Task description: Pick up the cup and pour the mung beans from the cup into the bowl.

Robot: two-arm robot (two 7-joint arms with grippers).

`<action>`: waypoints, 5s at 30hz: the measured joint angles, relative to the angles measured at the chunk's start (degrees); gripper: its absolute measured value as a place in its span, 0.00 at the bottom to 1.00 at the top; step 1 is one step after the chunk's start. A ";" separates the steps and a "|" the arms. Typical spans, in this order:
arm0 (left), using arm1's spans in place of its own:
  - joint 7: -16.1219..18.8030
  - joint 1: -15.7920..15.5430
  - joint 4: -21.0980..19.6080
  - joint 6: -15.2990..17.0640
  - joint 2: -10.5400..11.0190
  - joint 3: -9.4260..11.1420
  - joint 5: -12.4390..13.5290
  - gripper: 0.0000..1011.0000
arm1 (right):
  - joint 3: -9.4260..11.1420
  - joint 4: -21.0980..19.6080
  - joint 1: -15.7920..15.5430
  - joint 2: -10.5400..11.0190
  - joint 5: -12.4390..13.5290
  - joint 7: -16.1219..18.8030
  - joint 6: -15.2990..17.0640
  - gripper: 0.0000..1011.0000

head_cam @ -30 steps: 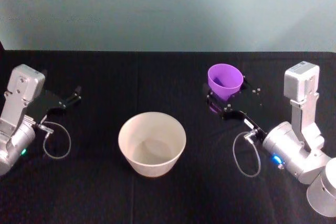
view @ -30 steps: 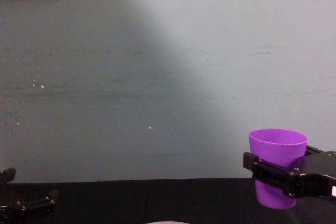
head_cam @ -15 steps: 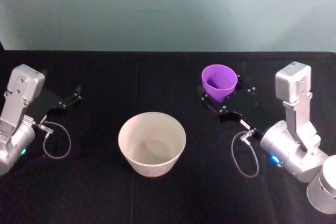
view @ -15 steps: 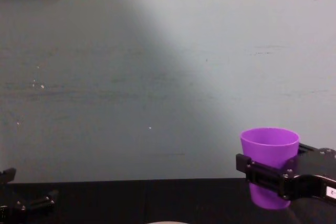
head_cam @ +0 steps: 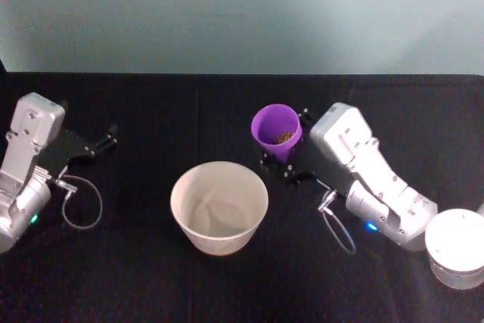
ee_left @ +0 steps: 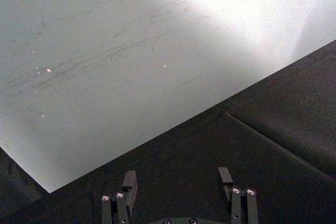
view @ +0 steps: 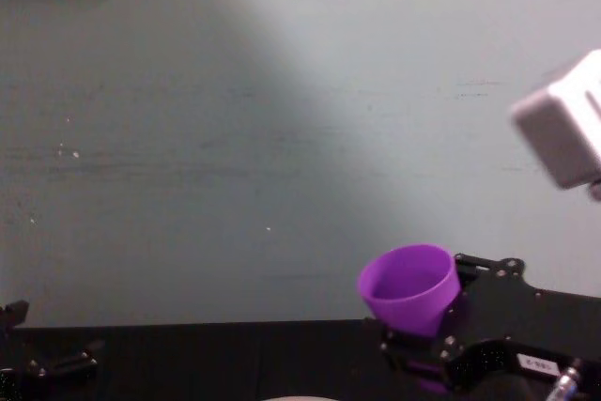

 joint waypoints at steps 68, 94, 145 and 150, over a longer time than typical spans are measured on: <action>0.00 0.00 0.00 0.00 0.00 0.00 0.00 0.99 | -15.35 -4.65 7.12 2.85 -44.71 5.57 6.49 0.72; 0.00 0.00 0.00 0.00 0.00 0.00 0.00 0.99 | -18.44 -6.24 8.23 3.62 -52.74 7.47 7.47 0.72; 0.00 0.00 0.00 0.00 0.00 0.00 0.00 0.99 | -22.42 -7.94 9.37 3.44 -63.55 11.12 10.02 0.72; 0.00 0.00 0.00 0.00 0.00 0.00 0.00 0.99 | -22.40 -7.82 9.44 3.35 -63.61 11.16 9.99 0.72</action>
